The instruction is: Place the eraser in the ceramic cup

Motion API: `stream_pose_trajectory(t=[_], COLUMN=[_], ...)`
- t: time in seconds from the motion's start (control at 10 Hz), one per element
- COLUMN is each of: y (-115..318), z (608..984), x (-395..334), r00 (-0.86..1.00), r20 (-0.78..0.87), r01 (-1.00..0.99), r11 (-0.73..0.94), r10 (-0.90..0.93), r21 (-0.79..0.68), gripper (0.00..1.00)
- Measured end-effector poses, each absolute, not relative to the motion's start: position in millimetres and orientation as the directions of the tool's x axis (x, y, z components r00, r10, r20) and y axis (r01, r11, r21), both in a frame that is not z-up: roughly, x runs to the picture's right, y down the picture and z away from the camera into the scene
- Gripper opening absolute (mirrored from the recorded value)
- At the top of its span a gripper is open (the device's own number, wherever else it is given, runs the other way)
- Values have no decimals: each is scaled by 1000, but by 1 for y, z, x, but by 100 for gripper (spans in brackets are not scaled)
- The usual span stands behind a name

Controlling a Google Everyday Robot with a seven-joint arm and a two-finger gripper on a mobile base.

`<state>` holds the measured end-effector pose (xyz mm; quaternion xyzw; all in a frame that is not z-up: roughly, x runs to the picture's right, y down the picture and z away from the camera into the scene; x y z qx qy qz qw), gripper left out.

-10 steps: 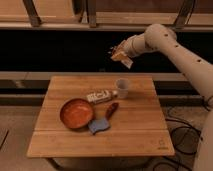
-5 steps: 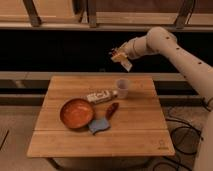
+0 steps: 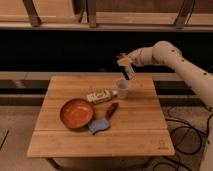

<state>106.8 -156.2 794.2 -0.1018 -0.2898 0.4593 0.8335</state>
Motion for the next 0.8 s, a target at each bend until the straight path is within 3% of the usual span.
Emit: stream_pose_trajectory(t=[0.4, 0.8], y=[-131, -134], z=[808, 815], x=[81, 75], r00=[426, 423], r20=[385, 423], r01=[-667, -643], r11=[572, 594], r10=[819, 801], r21=[-477, -483], gripper=[0, 0])
